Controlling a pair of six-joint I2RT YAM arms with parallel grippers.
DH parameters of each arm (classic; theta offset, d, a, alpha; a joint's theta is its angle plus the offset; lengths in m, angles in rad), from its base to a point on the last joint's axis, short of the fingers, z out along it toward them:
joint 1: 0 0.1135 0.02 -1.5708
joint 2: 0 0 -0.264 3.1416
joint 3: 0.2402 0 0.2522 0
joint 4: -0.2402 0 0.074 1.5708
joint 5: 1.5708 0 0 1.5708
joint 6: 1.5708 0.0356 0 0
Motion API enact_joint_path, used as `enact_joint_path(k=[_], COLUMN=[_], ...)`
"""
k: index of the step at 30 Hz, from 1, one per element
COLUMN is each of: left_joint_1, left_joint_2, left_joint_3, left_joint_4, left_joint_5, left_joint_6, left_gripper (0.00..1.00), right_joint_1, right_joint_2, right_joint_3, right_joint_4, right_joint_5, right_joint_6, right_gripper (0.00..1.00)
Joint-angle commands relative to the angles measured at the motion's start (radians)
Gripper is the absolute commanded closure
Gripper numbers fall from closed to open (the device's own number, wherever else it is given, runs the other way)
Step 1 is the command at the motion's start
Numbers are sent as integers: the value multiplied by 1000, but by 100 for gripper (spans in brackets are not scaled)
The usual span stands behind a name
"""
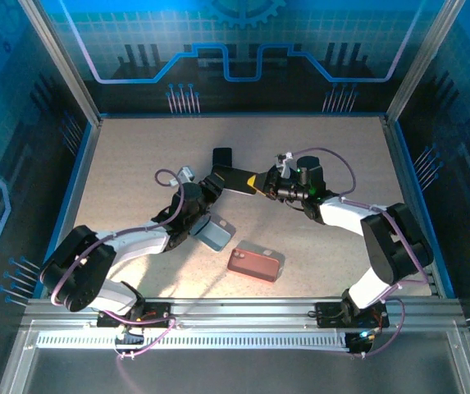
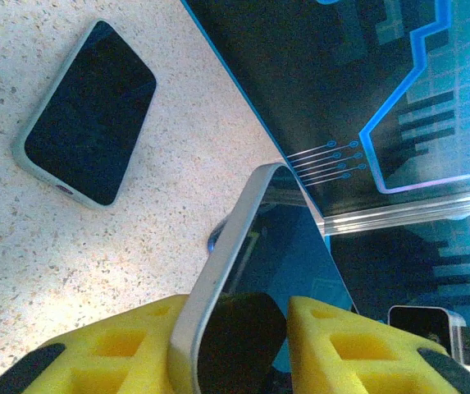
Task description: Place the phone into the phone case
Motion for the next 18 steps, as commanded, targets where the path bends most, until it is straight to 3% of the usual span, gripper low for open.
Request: enact_joint_path(k=[1,18], left_joint_1=[-12,-7], left_joint_2=[-38,-132], left_joint_3=[22,13], left_joint_4=[0,-142], left_joint_5=[27,-6], left_joint_6=[53,124], left_gripper=[64,57], right_joint_1=[17,17], right_joint_2=[-40,-83], right_joint_3=[18,45], right_joint_4=[-12,-115], right_joint_5=[0,5], right_joint_6=[-31,-61], right_gripper=[100,100])
